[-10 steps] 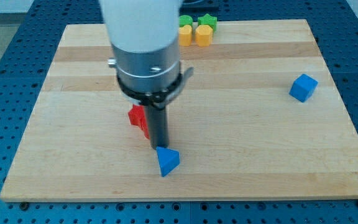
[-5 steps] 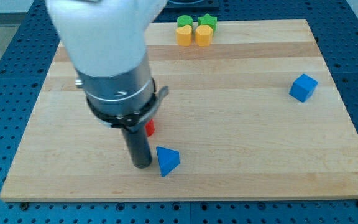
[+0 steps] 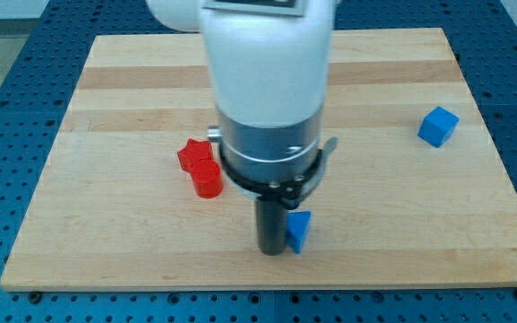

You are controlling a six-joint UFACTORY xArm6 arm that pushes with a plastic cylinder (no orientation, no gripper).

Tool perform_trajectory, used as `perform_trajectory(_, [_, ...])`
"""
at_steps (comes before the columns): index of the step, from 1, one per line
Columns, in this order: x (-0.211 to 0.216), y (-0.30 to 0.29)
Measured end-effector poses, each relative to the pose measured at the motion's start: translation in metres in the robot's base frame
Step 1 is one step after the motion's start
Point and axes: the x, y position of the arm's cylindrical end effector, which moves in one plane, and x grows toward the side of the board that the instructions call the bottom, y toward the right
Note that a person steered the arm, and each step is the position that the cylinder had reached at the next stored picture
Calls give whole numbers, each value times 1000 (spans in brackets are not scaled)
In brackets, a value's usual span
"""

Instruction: Move blue triangle left side of blue cube

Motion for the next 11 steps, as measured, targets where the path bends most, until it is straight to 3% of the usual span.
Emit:
perform_trajectory(2, [-11, 51])
perform_trajectory(5, [-67, 78])
perform_trajectory(7, [-72, 114])
perform_trajectory(9, [-116, 121])
perform_trajectory(11, [-125, 110])
